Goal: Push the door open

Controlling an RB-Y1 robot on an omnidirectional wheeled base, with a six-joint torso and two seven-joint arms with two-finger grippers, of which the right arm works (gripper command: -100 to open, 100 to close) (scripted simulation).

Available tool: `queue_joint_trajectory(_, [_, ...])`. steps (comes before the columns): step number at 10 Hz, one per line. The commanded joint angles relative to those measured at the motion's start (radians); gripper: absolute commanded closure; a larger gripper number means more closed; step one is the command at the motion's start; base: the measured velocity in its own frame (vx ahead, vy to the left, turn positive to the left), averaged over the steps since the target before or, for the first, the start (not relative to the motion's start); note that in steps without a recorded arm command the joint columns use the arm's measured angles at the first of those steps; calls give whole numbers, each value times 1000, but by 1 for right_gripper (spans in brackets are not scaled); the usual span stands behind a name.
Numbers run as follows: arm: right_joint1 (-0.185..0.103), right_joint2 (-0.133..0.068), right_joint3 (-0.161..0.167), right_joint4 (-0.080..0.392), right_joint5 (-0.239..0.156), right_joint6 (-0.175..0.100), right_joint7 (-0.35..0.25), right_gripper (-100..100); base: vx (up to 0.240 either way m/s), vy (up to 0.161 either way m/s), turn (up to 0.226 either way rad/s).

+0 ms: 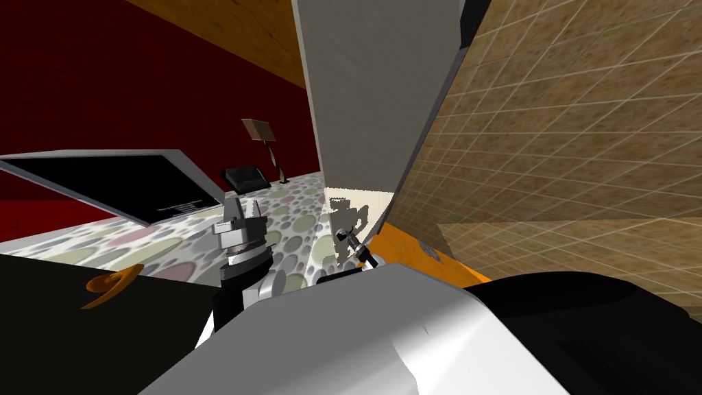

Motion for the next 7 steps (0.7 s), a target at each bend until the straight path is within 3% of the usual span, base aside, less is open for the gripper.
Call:
queue_joint_trajectory(1, [-11,-5,-32,-2,-8,0,6,100,82,104,-41])
queue_joint_trajectory(6, [-17,15,-96,21,-20,4,30,100,82,101,-40])
queue_joint_trajectory(7, [-17,15,-96,21,-20,4,30,100,47,67,-16])
